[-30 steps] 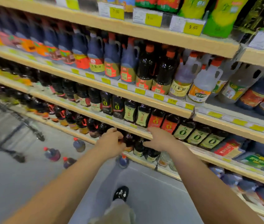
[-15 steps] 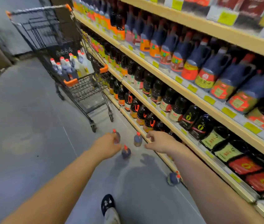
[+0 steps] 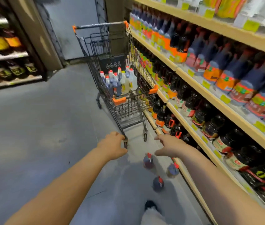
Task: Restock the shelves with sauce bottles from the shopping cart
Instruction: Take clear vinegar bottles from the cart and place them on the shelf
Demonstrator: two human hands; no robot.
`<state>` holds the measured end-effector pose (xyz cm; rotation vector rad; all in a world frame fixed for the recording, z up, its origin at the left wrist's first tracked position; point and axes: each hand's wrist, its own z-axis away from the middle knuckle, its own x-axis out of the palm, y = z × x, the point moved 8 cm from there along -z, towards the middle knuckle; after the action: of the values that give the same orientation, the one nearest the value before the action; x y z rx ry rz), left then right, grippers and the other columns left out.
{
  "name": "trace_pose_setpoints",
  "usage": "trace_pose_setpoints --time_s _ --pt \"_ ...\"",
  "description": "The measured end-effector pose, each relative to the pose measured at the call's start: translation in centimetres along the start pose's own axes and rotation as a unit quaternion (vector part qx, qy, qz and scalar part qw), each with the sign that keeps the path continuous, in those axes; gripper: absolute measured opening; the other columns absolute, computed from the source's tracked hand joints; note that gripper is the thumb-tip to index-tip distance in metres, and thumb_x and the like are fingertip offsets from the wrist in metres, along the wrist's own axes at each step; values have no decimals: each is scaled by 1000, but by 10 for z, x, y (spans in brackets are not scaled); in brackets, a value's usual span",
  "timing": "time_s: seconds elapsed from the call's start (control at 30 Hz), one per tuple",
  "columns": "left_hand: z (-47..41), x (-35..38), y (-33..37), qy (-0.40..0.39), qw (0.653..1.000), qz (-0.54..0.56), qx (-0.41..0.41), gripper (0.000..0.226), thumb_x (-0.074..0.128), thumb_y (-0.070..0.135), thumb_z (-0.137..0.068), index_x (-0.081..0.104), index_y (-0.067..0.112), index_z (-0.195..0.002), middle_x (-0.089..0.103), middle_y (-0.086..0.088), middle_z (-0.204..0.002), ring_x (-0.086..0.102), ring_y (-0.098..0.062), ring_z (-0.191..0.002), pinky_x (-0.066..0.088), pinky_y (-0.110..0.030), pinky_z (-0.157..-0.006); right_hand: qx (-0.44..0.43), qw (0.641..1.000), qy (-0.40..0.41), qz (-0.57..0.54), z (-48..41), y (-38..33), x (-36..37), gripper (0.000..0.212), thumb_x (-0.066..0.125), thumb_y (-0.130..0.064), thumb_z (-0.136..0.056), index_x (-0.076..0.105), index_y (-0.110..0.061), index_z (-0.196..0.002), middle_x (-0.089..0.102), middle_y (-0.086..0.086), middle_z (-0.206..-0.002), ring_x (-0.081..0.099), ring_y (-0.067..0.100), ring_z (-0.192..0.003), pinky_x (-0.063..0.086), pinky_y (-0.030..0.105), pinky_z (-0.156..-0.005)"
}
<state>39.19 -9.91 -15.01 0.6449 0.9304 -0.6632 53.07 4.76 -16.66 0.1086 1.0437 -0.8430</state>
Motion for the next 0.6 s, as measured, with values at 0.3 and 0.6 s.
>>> trace_pose_setpoints --time_s 0.3,0.6 --pt "-116 -59 -59 13 998 27 -56 65 56 45 -85 34 25 -143 27 -3 -151 35 -29 -134 40 -42 -104 -44 998 30 21 -150 -32 -79 72 68 -45 -80 38 -22 -141 45 6 -139 50 24 -121 46 37 -96" --pt "-229 -139 -125 77 990 57 -104 77 60 45 -83 23 26 -147 16 -6 -155 29 -30 -138 37 -42 -108 -80 988 121 -49 -289 -75 -149 77 68 -35 -83 27 -23 -148 33 3 -150 34 25 -136 36 39 -108"
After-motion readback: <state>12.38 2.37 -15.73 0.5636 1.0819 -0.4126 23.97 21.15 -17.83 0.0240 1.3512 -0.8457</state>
